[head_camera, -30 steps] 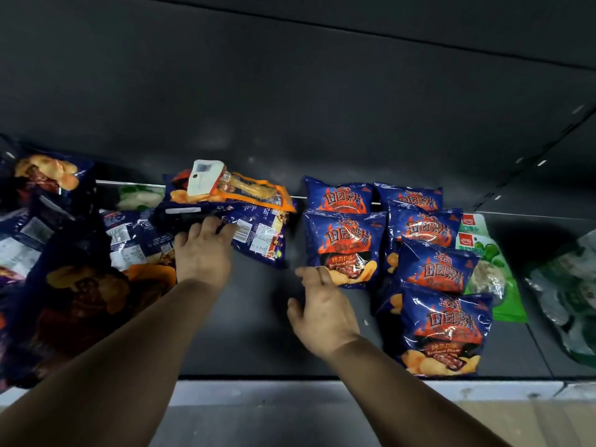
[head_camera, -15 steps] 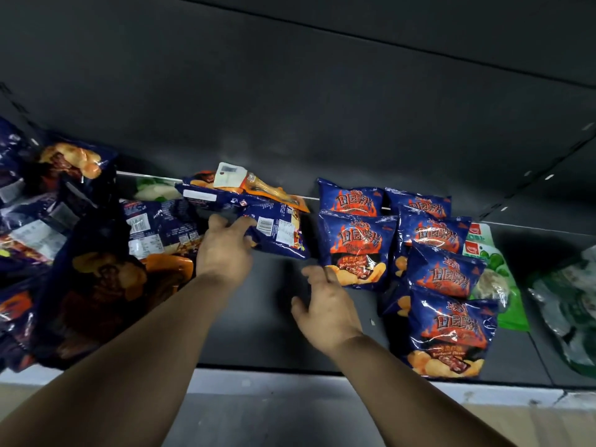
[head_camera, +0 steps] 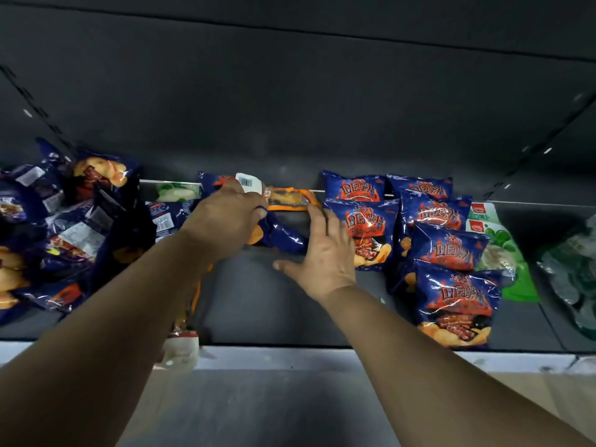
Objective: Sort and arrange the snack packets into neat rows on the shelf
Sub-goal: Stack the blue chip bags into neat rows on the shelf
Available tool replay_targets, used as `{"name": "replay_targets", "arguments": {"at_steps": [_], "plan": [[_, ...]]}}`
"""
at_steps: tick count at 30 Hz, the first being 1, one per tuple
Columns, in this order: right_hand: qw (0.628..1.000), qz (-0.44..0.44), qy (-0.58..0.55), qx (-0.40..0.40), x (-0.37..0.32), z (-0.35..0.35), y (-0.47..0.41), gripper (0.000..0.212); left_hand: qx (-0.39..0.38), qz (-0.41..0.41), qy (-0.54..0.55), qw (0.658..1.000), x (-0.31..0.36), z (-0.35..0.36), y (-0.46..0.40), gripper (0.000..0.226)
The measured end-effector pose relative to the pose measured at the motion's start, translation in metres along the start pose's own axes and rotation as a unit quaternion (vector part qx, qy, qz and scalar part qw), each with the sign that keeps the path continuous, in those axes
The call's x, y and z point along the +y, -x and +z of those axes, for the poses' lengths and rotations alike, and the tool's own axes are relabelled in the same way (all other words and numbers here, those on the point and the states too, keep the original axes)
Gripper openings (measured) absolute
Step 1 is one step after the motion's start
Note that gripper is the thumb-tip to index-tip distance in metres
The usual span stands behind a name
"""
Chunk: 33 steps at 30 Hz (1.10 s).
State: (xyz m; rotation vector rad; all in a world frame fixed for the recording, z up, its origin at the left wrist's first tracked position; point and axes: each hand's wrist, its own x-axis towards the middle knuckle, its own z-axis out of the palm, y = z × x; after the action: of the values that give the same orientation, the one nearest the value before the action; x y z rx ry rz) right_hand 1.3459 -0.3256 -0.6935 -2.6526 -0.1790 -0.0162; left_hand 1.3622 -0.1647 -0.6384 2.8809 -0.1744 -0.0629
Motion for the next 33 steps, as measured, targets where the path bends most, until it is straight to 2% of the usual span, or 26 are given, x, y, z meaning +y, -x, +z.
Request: {"name": "replay_targets", "arguments": {"at_steps": [3,5,6,8,9,10,12,16,19,23,26,28,30,33], "plan": [[0.991,0.039,-0.126,-0.012,0.007,-0.004,-0.002,0.111,-0.001,0.013,0.082,0.997,-0.007,-0.005,0.005,0.029],[0.968,0.069,-0.232,-0.058,0.01,-0.008,0.0,0.104,0.0,-0.008,0.114,0.993,-0.011,-0.004,0.009,0.029],[0.954,0.08,-0.275,-0.089,0.012,-0.01,0.001,0.094,-0.003,-0.019,0.127,0.992,-0.011,-0.003,0.011,0.03],[0.918,0.088,-0.356,-0.15,0.014,-0.013,0.002,0.052,-0.011,-0.031,0.15,0.988,-0.009,0.0,0.014,0.032],[0.903,0.092,-0.386,-0.165,0.015,-0.015,0.003,0.029,-0.01,-0.034,0.159,0.987,-0.007,0.0,0.014,0.033],[0.893,0.099,-0.408,-0.165,0.016,-0.015,0.003,0.016,-0.005,-0.04,0.169,0.985,-0.006,0.0,0.014,0.035],[0.867,0.127,-0.457,-0.151,0.021,-0.018,0.002,0.009,0.015,-0.063,0.191,0.979,-0.005,-0.001,0.014,0.038],[0.84,0.152,-0.502,-0.136,0.027,-0.031,-0.002,0.014,0.05,-0.103,0.25,0.962,-0.003,0.001,0.016,0.049],[0.842,0.154,-0.501,-0.124,0.03,-0.038,0.001,0.008,0.049,-0.138,0.291,0.946,0.006,0.008,0.016,0.049],[0.857,0.15,-0.479,-0.114,0.034,-0.041,0.006,0.01,0.002,-0.169,0.321,0.932,0.014,0.021,0.016,0.047],[0.875,0.15,-0.449,-0.103,0.039,-0.045,0.011,0.008,-0.018,-0.169,0.301,0.938,0.017,0.02,0.014,0.043],[0.882,0.142,-0.437,-0.103,0.043,-0.047,0.013,0.005,-0.02,-0.139,0.275,0.951,0.02,0.015,0.013,0.049],[0.887,0.121,-0.429,-0.12,0.046,-0.05,0.014,0.002,-0.044,-0.07,0.286,0.955,0.029,0.007,0.016,0.057],[0.906,0.071,-0.387,-0.153,0.044,-0.057,0.013,0.006,-0.157,0.006,0.256,0.954,0.043,0.001,0.017,0.088]]}}
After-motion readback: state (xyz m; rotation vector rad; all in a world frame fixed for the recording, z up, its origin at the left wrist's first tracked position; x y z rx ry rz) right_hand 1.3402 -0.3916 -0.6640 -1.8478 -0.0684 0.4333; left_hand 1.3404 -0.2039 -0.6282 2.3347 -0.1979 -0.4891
